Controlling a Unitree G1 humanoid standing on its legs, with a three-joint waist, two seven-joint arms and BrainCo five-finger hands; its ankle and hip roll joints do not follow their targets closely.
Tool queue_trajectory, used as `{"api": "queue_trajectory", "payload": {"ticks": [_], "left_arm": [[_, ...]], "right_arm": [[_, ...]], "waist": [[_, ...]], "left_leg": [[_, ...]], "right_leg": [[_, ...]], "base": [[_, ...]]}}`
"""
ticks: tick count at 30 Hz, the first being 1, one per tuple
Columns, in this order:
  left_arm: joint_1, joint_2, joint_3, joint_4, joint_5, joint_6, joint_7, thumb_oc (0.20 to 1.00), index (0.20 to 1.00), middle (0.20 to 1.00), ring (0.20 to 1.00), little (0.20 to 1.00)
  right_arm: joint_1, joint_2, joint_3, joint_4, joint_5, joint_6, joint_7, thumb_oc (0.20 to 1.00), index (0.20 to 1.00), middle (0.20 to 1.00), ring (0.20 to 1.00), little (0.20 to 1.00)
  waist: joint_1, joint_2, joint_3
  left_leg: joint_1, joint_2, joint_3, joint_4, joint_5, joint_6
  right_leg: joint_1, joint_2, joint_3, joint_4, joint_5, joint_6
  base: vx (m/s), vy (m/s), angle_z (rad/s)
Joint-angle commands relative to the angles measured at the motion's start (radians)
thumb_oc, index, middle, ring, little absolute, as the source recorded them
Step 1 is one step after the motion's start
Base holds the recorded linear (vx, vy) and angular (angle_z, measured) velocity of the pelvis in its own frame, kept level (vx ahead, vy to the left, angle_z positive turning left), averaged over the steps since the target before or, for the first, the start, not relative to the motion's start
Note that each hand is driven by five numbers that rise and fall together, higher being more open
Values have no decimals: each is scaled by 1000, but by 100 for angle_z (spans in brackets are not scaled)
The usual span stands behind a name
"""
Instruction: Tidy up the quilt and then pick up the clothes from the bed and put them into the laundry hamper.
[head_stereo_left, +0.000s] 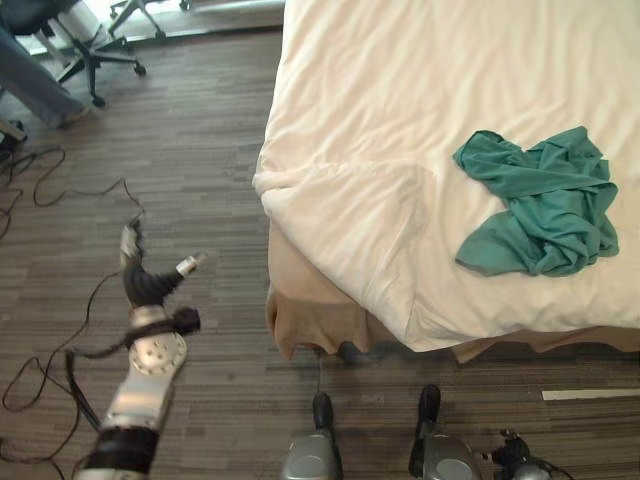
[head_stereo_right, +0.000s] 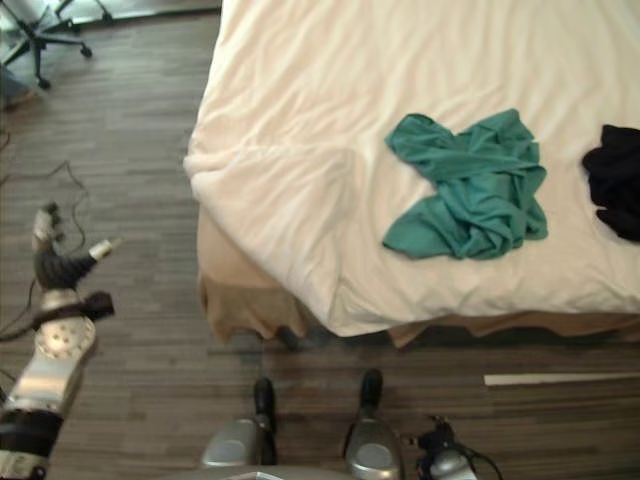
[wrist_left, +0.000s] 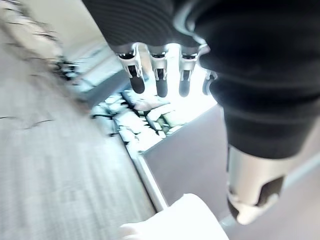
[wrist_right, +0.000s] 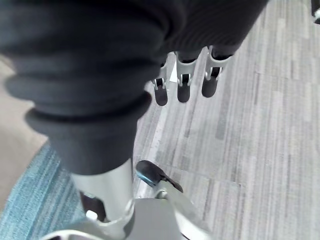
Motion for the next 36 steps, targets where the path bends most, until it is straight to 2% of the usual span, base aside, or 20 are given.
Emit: {"api": "queue_trajectory", "payload": {"ticks": [1, 3, 4, 7, 9, 10, 15, 16, 17, 20, 21, 23, 25, 26, 27, 30, 31, 32, 35, 36], "left_arm": [[-76, -24, -75, 88, 191, -23, -18, 1000, 1000, 1000, 1000, 1000], [-195, 11, -198, 118, 314, 20, -43, 1000, 1000, 1000, 1000, 1000], [-202, 9, -203, 123, 315, 20, -41, 1000, 1000, 1000, 1000, 1000], [-360, -1, -365, 216, 445, 72, -67, 1000, 1000, 1000, 1000, 1000], [-370, -4, -372, 224, 446, 71, -64, 1000, 1000, 1000, 1000, 1000], [-467, -31, -473, 373, 525, 121, -84, 1000, 1000, 1000, 1000, 1000], [-569, -69, -599, 664, 637, 181, -132, 1000, 1000, 1000, 1000, 1000], [-572, -71, -601, 668, 637, 180, -130, 680, 680, 680, 680, 680], [-571, -79, -611, 730, 653, 188, -140, 200, 200, 200, 200, 200], [-530, -89, -592, 951, 634, 206, -187, 200, 200, 200, 200, 200], [-531, -89, -591, 951, 634, 205, -187, 200, 200, 200, 200, 200], [-402, -88, -470, 1015, 547, 208, -196, 200, 200, 200, 200, 200], [-401, -88, -469, 1014, 547, 209, -196, 200, 200, 200, 200, 200], [-261, -98, -355, 995, 461, 203, -190, 200, 200, 200, 200, 200], [-144, -117, -285, 976, 389, 187, -200, 1000, 1000, 1000, 1000, 1000], [-49, -164, -239, 1008, 335, 170, -213, 1000, 1000, 1000, 1000, 1000], [45, -168, -173, 1040, 324, 183, -203, 1000, 1000, 1000, 1000, 1000], [92, -188, -140, 1062, 312, 185, -193, 1000, 1000, 1000, 1000, 1000], [176, -244, -60, 1119, 260, 198, -182, 1000, 1000, 1000, 1000, 1000], [191, -259, -30, 1135, 230, 205, -174, 1000, 1000, 1000, 1000, 1000]], "right_arm": [[-45, 3, 24, 34, -14, -4, 23, 1000, 1000, 1000, 1000, 1000], [-53, -3, 43, 32, -27, -3, 28, 1000, 1000, 1000, 1000, 1000], [-53, -3, 40, 32, -27, -2, 28, 1000, 1000, 1000, 1000, 1000], [-57, -12, 63, 15, -39, -2, 25, 1000, 1000, 1000, 1000, 1000], [-57, -11, 59, 14, -39, -1, 25, 1000, 1000, 1000, 1000, 1000], [-60, -20, 76, 2, -42, -2, 16, 1000, 1000, 1000, 1000, 1000], [-48, -26, 100, -20, -45, -5, 8, 1000, 1000, 1000, 1000, 1000], [-48, -26, 99, -21, -45, -5, 8, 1000, 1000, 1000, 1000, 1000], [-46, -28, 102, -30, -44, -5, 8, 1000, 1000, 1000, 1000, 1000], [-45, -56, 98, -130, -16, 1, 19, 1000, 1000, 1000, 1000, 1000], [-45, -56, 98, -131, -16, 2, 19, 1000, 1000, 1000, 1000, 1000], [-23, -90, 32, -335, 38, -11, 20, 1000, 1000, 1000, 1000, 1000], [-21, -91, 33, -338, 38, -10, 20, 1000, 1000, 1000, 1000, 1000], [-56, -118, -12, -289, 86, -31, -9, 1000, 1000, 1000, 1000, 1000], [-154, -184, -46, -283, 117, -27, -30, 1000, 1000, 1000, 1000, 1000], [-189, -194, -85, -212, 197, -60, -19, 1000, 1000, 1000, 1000, 1000], [-179, -251, -100, -545, 117, -64, -45, 1000, 1000, 1000, 1000, 1000], [-178, -275, -106, -708, 98, -89, -43, 1000, 1000, 1000, 1000, 1000], [-231, -317, -83, -915, 66, -132, -22, 1000, 1000, 1000, 1000, 1000], [-274, -330, -56, -959, 44, -134, -19, 200, 200, 200, 200, 200]], "waist": [[-53, -33, -35], [-97, -32, -34], [-93, -32, -33], [-141, -35, -29], [-136, -35, -29], [-166, -38, -23], [-187, -48, -21], [-186, -49, -21], [-187, -51, -21], [-186, -61, -21], [-187, -61, -23], [-183, -66, -32], [-184, -66, -36], [-167, -60, -41], [-142, -53, -43], [-120, -47, -48], [-107, -47, -54], [-100, -47, -55], [-61, -52, -57], [-45, -56, -59]], "left_leg": [[-3, 73, -48, 53, -50, -41], [5, 62, -27, 55, -68, -34], [4, 61, -25, 56, -69, -33], [4, 51, 3, 70, -89, -23], [3, 50, 4, 71, -90, -23], [1, 46, 16, 79, -96, -18], [4, 42, 30, 91, -104, -14], [3, 42, 30, 92, -104, -14], [2, 42, 30, 93, -104, -13], [7, 46, 32, 93, -104, -14], [3, 45, 32, 92, -99, -14], [16, 49, 35, 86, -97, -14], [11, 48, 35, 85, -93, -14], [14, 51, 31, 76, -87, -14], [25, 54, 18, 65, -85, -15], [30, 52, 7, 55, -77, -15], [39, 54, 2, 47, -75, -17], [44, 55, 0, 46, -76, -17], [52, 60, -12, 45, -78, -19], [48, 59, -19, 43, -74, -19]], "right_leg": [[36, -76, -3, 35, -128, 101], [2, -86, 27, 51, -115, 108], [0, -87, 29, 53, -115, 109], [-44, -95, 67, 71, -100, 117], [-46, -96, 69, 72, -100, 118], [-67, -100, 87, 81, -93, 122], [-78, -102, 103, 88, -87, 122], [-78, -102, 103, 88, -87, 122], [-78, -102, 103, 88, -88, 122], [-72, -98, 104, 89, -90, 121], [-75, -99, 105, 88, -87, 120], [-64, -94, 111, 83, -89, 118], [-69, -95, 112, 82, -86, 117], [-61, -93, 106, 79, -88, 114], [-38, -92, 92, 78, -95, 111], [-23, -96, 74, 80, -99, 112], [-13, -97, 64, 82, -104, 112], [-8, -96, 59, 83, -106, 112], [13, -92, 38, 83, -117, 109], [17, -93, 28, 79, -116, 106]], "base": [[11, 82, -16], [-16, 79, -30], [-27, 77, -48], [-17, 60, -43], [-19, 41, -30], [-25, 46, -31], [-10, 21, -22], [-7, -5, -5], [0, 0, 0], [0, 0, 0], [-2, -14, -4], [29, -4, -5], [10, -4, -15], [24, -8, -24], [17, -10, -12], [16, 10, 17], [40, 34, 27], [39, 32, 27], [12, -9, 14], [13, -60, 34]]}}
